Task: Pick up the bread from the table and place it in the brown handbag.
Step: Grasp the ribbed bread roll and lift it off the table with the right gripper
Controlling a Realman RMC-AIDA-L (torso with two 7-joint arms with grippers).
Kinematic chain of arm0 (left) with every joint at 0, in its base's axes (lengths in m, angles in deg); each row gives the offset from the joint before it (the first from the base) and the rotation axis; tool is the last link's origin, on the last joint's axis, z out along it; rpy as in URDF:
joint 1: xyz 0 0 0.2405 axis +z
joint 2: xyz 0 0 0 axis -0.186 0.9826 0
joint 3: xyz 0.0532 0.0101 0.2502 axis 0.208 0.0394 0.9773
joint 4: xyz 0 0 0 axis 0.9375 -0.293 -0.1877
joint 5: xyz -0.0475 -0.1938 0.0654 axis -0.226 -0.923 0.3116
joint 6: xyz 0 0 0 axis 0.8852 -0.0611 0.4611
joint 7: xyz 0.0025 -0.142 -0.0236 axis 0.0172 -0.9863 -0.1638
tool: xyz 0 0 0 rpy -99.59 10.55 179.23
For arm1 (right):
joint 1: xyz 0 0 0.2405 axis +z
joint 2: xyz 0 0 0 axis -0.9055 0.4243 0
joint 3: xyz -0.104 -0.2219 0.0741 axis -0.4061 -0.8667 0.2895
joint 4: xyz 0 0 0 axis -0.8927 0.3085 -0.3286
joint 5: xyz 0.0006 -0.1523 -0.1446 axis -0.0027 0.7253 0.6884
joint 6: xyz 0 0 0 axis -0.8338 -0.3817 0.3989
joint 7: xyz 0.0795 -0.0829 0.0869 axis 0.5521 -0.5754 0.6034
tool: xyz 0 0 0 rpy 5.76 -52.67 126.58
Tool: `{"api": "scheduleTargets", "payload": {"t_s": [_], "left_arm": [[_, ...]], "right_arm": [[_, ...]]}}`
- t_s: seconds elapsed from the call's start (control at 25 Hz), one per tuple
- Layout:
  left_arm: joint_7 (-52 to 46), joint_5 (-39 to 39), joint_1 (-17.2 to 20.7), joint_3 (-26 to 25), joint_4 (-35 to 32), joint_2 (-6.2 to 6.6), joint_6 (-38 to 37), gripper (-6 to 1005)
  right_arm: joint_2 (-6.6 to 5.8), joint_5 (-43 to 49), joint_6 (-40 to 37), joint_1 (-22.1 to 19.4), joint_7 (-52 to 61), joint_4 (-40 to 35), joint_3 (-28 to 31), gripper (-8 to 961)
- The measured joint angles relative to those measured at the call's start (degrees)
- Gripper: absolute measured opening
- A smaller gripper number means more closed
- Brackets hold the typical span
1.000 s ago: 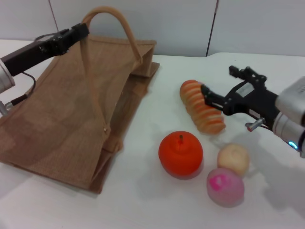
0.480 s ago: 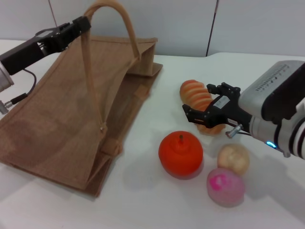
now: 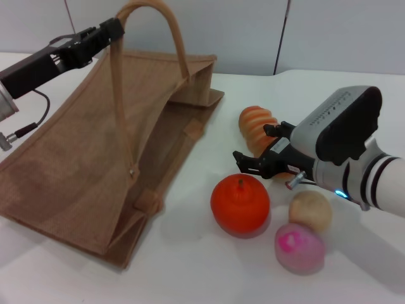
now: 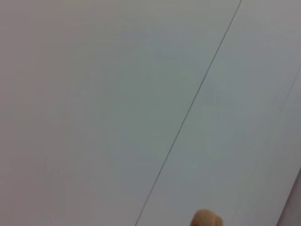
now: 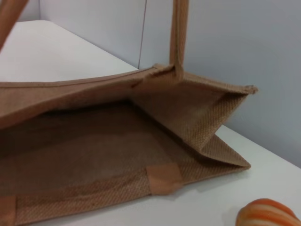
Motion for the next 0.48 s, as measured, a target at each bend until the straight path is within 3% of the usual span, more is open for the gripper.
{"api": "scheduleTargets", "payload": {"t_s": [0.28, 0.48], "left_arm": [[0.08, -0.05, -0.44, -0.02, -0.03, -0.13, -0.05, 111], [0.09, -0.05, -0.50, -0.02, -0.05, -0.15, -0.05, 111]], "right_arm": [[3.52, 0.06, -0.34, 1.59, -2.22, 5.90, 4.68, 820], [5.19, 0.07, -2.25, 3.19, -3.84, 10.00, 7.35, 818]]}}
